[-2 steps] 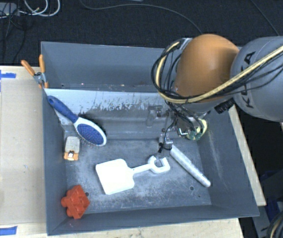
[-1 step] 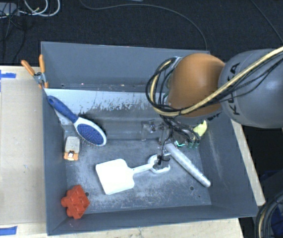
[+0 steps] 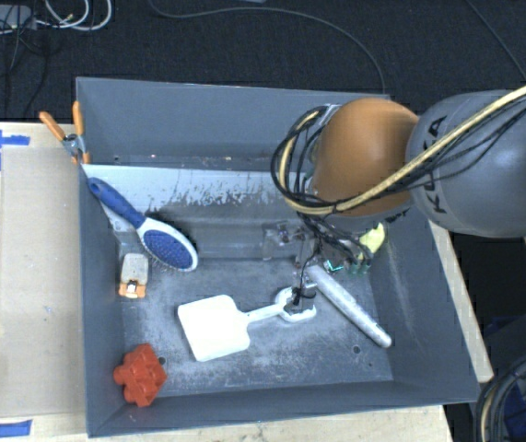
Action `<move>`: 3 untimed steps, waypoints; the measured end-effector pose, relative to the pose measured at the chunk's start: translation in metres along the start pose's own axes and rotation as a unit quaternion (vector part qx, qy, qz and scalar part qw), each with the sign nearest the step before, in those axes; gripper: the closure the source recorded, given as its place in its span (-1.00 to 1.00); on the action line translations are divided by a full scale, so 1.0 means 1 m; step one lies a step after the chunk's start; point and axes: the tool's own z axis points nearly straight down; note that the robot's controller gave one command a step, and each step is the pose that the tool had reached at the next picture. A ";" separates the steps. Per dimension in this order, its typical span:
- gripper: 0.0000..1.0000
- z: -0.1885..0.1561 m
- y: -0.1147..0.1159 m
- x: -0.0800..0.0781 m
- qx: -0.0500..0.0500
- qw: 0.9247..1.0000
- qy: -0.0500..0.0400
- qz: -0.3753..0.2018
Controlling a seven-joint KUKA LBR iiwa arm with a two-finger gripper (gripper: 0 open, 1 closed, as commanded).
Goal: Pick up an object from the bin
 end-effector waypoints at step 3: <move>-1.00 0.058 -0.061 0.061 0.001 0.994 -0.002 -0.109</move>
Offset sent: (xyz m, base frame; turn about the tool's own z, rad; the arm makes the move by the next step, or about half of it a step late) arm -0.0722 -0.0655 -0.0492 -0.1999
